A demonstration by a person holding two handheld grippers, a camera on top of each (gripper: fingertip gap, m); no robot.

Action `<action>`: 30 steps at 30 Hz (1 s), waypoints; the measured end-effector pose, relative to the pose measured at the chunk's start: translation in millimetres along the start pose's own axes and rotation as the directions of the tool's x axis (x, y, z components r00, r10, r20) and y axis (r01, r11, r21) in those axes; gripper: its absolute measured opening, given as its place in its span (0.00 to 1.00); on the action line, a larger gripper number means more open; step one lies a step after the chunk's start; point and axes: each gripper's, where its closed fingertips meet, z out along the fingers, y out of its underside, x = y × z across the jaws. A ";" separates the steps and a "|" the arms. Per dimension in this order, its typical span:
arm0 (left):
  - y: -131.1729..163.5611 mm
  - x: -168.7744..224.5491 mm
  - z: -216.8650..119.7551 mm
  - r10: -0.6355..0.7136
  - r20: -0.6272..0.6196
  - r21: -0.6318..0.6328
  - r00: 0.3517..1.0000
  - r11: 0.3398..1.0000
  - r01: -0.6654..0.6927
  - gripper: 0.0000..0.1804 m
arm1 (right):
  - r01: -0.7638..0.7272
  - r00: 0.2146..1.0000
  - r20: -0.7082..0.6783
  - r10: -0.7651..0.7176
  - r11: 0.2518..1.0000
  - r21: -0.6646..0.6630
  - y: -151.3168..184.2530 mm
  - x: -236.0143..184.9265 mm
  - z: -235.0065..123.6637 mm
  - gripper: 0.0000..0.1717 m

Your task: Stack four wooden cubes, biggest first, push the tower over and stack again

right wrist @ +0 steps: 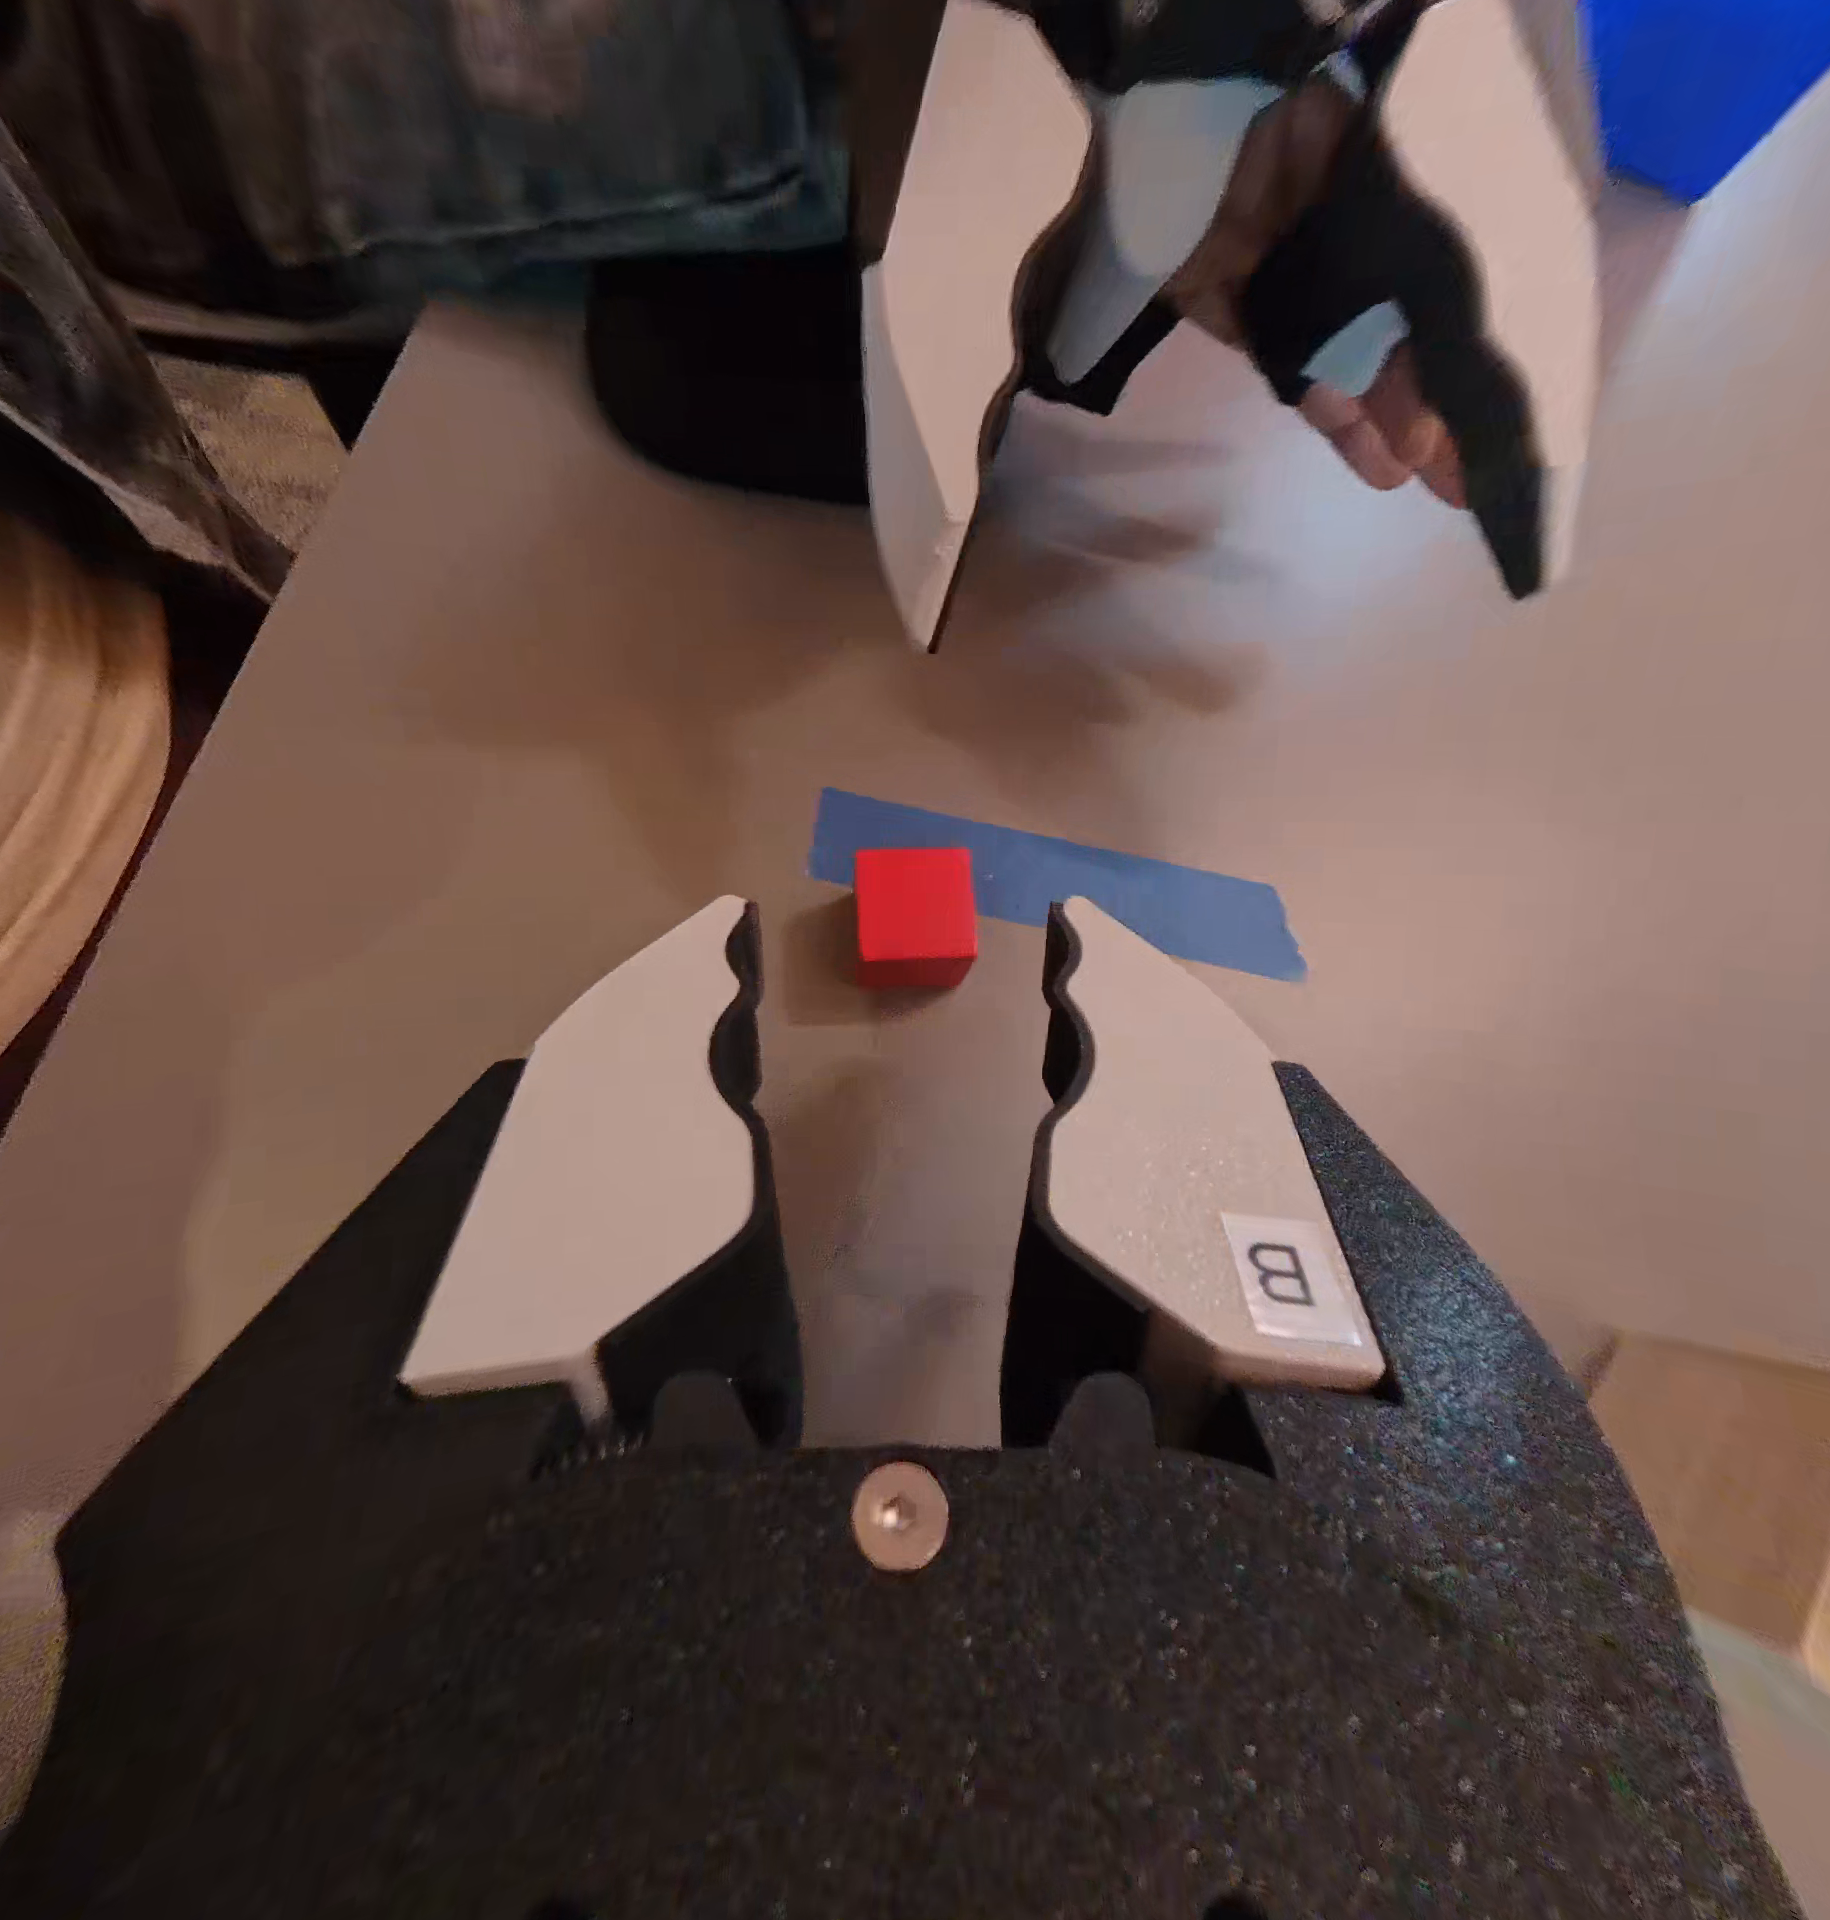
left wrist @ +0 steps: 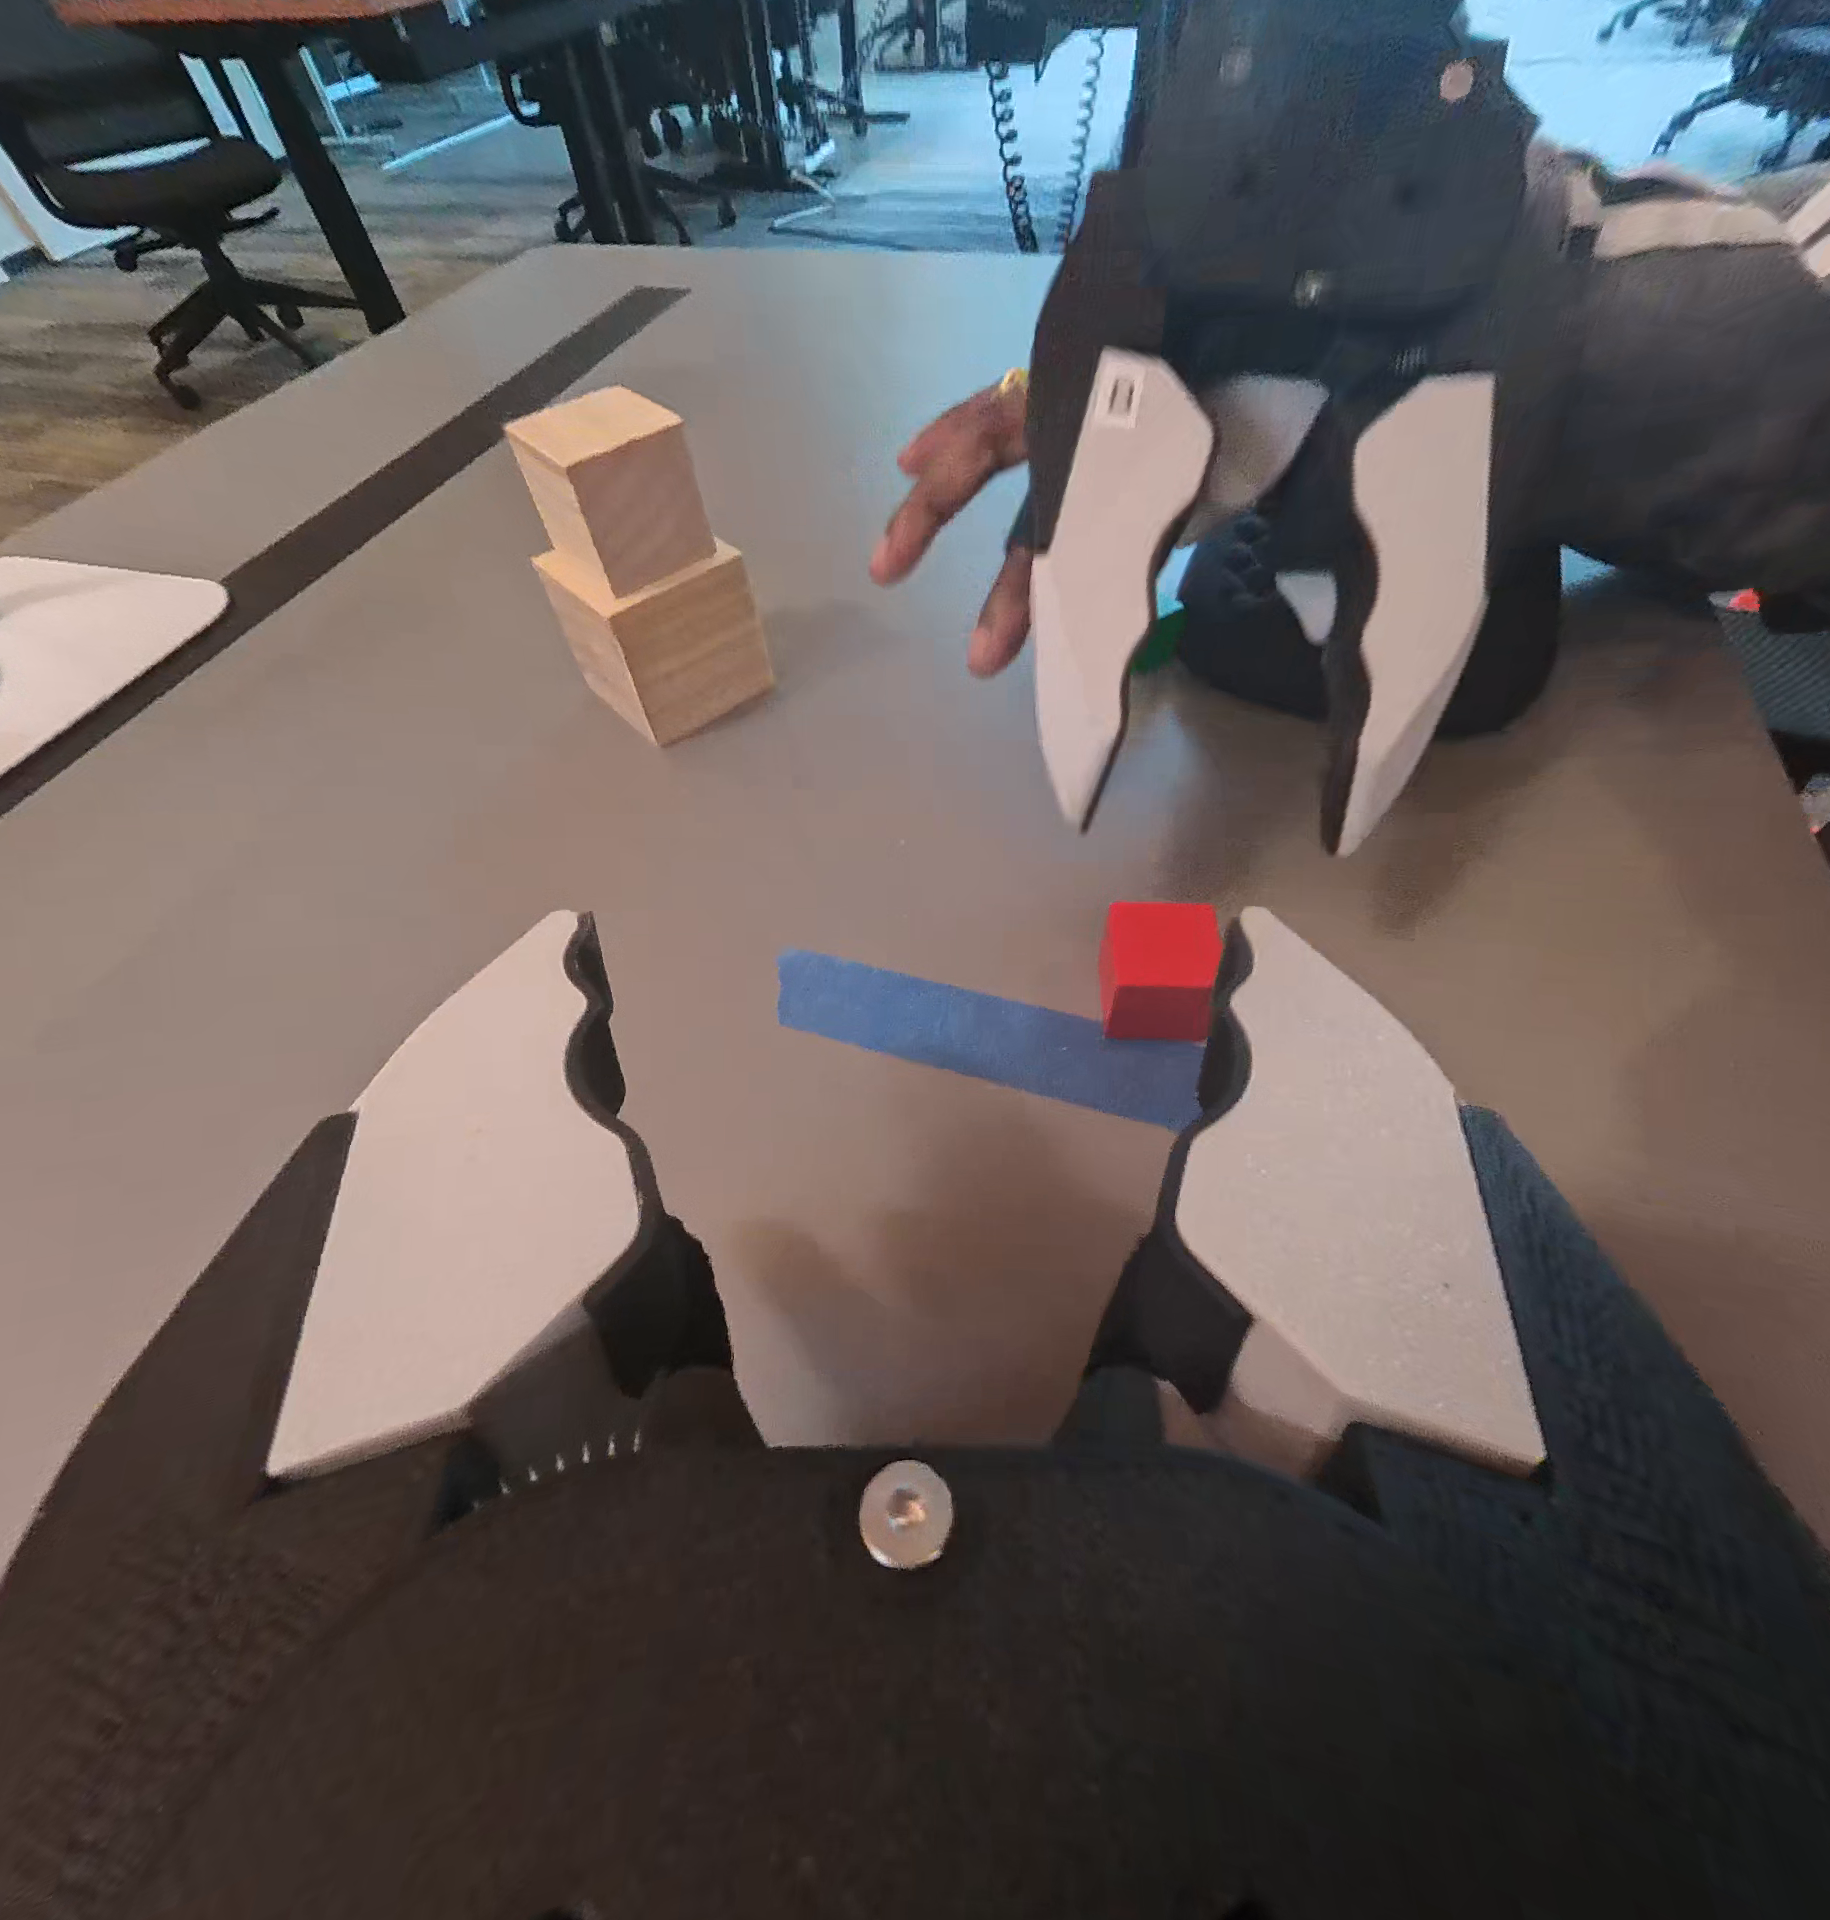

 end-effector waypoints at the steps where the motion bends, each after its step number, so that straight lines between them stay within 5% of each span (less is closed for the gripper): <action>1: -0.8 -0.2 -0.7 0.002 0.002 0.009 1.000 1.000 -0.002 0.61 | 0.013 1.000 0.013 -0.013 1.000 -0.021 -0.1 -0.1 6.1 0.30; 7: -3.3 -2.6 -2.2 0.003 0.014 0.032 1.000 0.999 -0.003 0.61 | 0.063 0.995 0.082 -0.048 0.981 -0.185 16.3 0.2 32.0 0.24; 8: -3.7 -2.7 -2.3 0.004 0.015 0.035 1.000 0.999 -0.004 0.61 | 0.076 0.994 0.087 -0.059 0.975 -0.208 19.2 -0.2 33.3 0.17; 13: -8.2 -8.1 -3.5 -0.003 0.048 0.069 0.999 0.998 0.000 0.62 | 0.061 0.998 -0.011 -0.064 0.986 -0.155 0.9 21.5 1.7 0.16; 17: -12.9 -12.3 -4.9 -0.015 0.073 0.101 0.997 0.995 0.007 0.63 | -0.101 0.963 -0.261 0.066 0.987 -0.126 -12.9 87.9 -68.0 0.16; 21: -15.3 -14.4 -6.0 -0.008 0.092 0.115 0.996 0.993 -0.003 0.63 | -0.367 0.834 -0.474 0.282 0.925 -0.095 3.7 157.0 -125.0 0.16; 25: -14.9 -16.9 -6.6 -0.011 0.104 0.116 0.995 0.993 -0.002 0.64 | -0.526 0.750 -0.512 0.418 0.847 -0.078 28.6 181.6 -130.7 0.16; 30: -13.8 -17.6 -5.7 -0.018 0.102 0.117 0.995 0.993 0.006 0.64 | -0.546 0.746 -0.500 0.439 0.833 -0.083 40.0 178.1 -117.4 0.16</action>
